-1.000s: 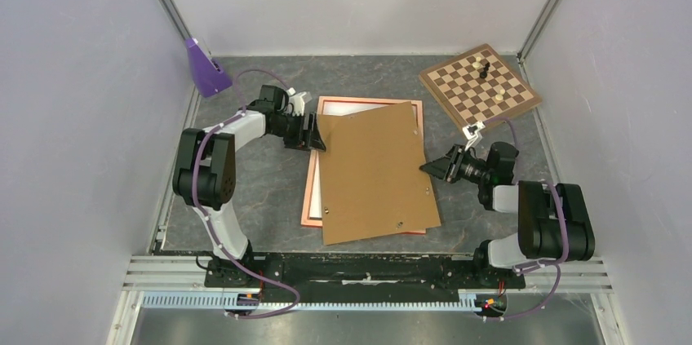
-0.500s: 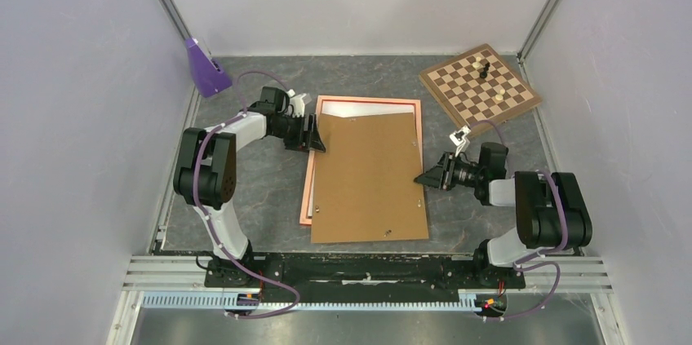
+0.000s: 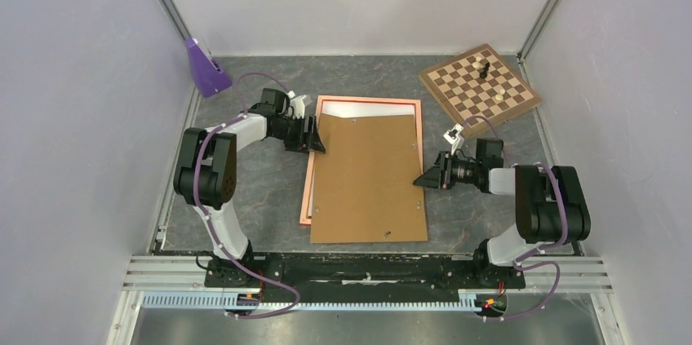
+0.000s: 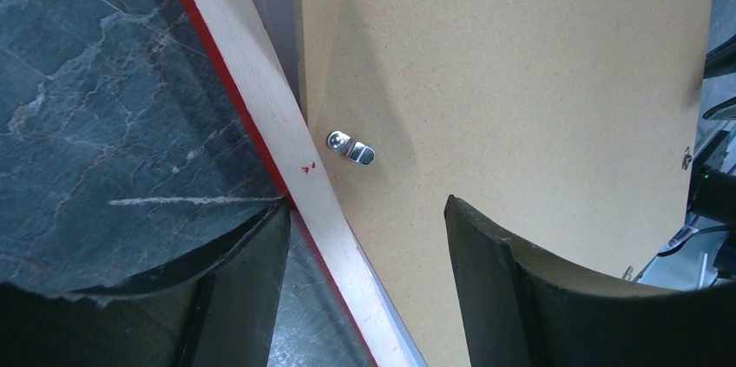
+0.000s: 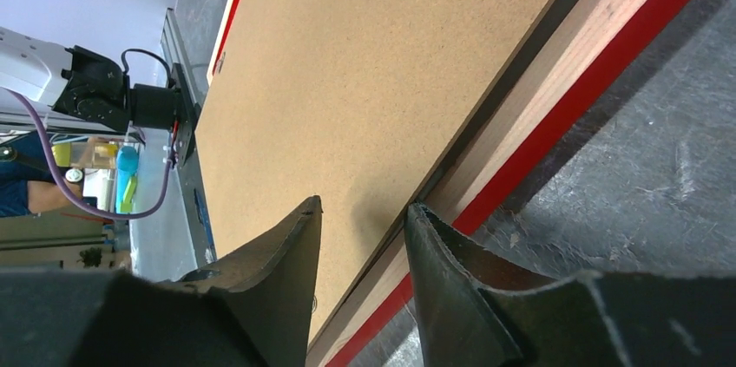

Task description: Put the photo into the frame

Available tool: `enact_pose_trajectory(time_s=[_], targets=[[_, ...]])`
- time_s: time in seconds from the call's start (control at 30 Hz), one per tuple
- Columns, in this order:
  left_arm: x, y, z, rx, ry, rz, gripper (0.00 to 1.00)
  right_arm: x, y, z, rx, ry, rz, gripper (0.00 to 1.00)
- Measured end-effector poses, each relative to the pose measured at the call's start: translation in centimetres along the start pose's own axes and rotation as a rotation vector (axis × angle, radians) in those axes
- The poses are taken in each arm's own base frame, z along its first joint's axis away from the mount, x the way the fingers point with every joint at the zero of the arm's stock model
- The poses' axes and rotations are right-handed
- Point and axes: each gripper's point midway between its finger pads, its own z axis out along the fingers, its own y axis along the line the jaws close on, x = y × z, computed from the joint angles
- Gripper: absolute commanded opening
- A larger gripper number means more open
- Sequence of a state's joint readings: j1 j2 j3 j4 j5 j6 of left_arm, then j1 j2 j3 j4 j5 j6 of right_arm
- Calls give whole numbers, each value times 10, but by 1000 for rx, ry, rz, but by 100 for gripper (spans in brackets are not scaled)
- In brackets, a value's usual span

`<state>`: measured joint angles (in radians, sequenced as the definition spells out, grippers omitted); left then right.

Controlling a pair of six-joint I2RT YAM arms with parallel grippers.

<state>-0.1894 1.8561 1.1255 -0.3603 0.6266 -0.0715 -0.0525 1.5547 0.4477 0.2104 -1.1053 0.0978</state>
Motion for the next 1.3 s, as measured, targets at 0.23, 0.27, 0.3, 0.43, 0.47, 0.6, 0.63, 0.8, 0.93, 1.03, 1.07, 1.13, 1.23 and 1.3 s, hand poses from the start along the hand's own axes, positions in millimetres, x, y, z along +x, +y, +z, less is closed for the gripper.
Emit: enact_pose_trajectory(time_s=[0.23,0.27,0.3,0.43,0.47,0.6,0.63,0.8,0.93,1.03,1.07,1.13,1.23,1.3], targets=[[1,0,1,0,2,2,71,0,-1,3,-30,5,17,39],[2,0,1,0,2,1,71,0,0,3,-38,4,23,38],[2,0,1,0,1,2,71,0,1,3,-41,2,28,38],[3,1,3,2,-3,4,70,-1,2,6,-48,-5,43,38],[4,1,3,3,-3,4,70,-1,2,6,-50,-7,47,38],[3,1,4,6,-9,-3,70,-2,3,8,-54,-17,65,38],[3,1,4,6,-11,-7,70,-2,4,10,-57,-15,68,38],[0,1,6,12,-20,-9,69,-1,11,20,-79,-2,74,38],[0,0,7,14,-21,-10,69,-5,12,26,-89,-12,83,29],[-1,1,7,14,-25,-8,69,-8,12,27,-96,-19,120,16],[-1,1,7,13,-26,-7,69,-8,13,27,-101,-21,139,13],[-2,1,7,12,-28,-6,69,-11,17,26,-118,-24,176,5],[-2,1,7,11,-27,-6,69,-13,21,25,-129,-25,229,0],[-2,1,7,11,-28,-6,69,-15,23,24,-132,-24,273,0]])
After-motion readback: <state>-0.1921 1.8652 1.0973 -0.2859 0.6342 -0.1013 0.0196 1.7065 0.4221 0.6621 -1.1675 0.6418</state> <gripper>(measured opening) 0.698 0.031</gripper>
